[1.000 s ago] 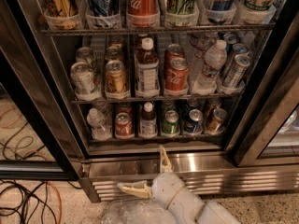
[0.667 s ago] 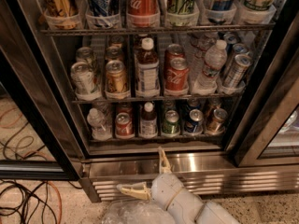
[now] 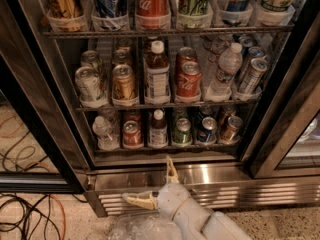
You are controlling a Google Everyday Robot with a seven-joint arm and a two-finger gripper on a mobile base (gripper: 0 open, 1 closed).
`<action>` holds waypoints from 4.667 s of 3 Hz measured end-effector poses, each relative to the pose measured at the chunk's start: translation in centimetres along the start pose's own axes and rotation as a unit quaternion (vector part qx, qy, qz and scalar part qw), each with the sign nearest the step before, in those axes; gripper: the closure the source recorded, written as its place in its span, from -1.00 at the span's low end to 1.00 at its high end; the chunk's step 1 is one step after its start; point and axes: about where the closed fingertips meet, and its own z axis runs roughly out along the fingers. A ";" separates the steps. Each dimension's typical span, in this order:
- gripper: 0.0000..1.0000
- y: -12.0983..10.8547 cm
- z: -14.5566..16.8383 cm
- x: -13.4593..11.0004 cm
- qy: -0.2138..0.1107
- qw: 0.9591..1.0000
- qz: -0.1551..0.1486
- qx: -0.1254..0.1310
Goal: Pick coke can from bottom shelf of fridge
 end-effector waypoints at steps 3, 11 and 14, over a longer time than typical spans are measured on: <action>-1.00 -2.4 4.5 1.4 -0.026 0.999 -0.002 0.038; -0.34 -4.4 9.2 2.1 -0.037 0.998 -0.022 0.042; -0.28 -4.5 12.8 1.1 -0.047 0.996 -0.028 0.065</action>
Offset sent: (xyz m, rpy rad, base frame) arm 0.0491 0.0083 -0.0130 0.0601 -0.0436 -0.1087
